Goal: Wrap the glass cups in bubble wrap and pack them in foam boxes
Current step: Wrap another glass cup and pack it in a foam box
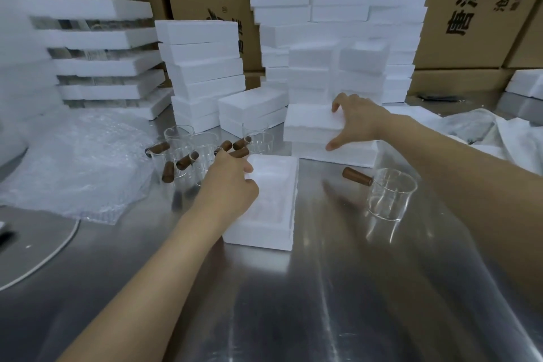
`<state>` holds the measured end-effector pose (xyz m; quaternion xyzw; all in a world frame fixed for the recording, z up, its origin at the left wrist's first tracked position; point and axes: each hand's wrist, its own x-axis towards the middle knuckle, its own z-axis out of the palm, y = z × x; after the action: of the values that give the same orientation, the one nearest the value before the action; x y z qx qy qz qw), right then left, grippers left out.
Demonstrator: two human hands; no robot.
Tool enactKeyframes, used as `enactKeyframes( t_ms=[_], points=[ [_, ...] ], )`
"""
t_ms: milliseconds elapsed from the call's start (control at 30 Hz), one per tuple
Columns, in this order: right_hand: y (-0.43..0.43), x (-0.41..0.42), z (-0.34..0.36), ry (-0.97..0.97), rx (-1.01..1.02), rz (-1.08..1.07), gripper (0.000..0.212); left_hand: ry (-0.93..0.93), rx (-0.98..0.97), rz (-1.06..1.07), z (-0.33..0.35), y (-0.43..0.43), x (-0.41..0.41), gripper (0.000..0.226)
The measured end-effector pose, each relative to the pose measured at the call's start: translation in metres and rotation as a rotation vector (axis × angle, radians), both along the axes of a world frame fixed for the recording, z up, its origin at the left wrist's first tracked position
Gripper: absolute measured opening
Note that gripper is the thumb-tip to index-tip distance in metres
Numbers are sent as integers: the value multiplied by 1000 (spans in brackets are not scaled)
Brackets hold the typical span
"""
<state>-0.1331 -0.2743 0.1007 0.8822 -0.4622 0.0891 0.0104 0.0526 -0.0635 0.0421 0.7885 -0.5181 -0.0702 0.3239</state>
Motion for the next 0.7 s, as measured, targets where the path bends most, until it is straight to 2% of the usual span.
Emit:
enactKeyframes(
  t_ms=[67, 100, 167, 267, 333, 467, 500, 567, 633, 700],
  points=[
    [22, -3, 14, 5, -89, 9, 97, -35, 27, 23, 1, 2, -3, 35],
    [36, -6, 21, -62, -90, 20, 95, -67, 52, 47, 1, 3, -4, 36],
    [70, -15, 33, -306, 48, 70, 77, -128, 117, 102, 2, 7, -9, 36],
    [107, -26, 24, -715, 371, 166, 32, -163, 210, 137, 7, 12, -12, 36],
    [122, -26, 8, -866, 425, 132, 33, -153, 244, 147, 10, 15, -14, 32],
    [137, -27, -13, -662, 134, 99, 54, -173, 321, 198, 13, 18, -15, 36],
    [139, -28, -14, -648, 101, 123, 50, -176, 334, 206, 13, 18, -14, 39],
    [138, -28, -18, -601, 63, 129, 35, -178, 340, 208, 13, 19, -14, 36],
    [139, -22, -26, -493, 55, 73, 37, -169, 335, 205, 14, 18, -14, 26],
    [140, -16, -34, -462, 92, 57, 47, -168, 325, 207, 14, 18, -13, 25]
  ],
)
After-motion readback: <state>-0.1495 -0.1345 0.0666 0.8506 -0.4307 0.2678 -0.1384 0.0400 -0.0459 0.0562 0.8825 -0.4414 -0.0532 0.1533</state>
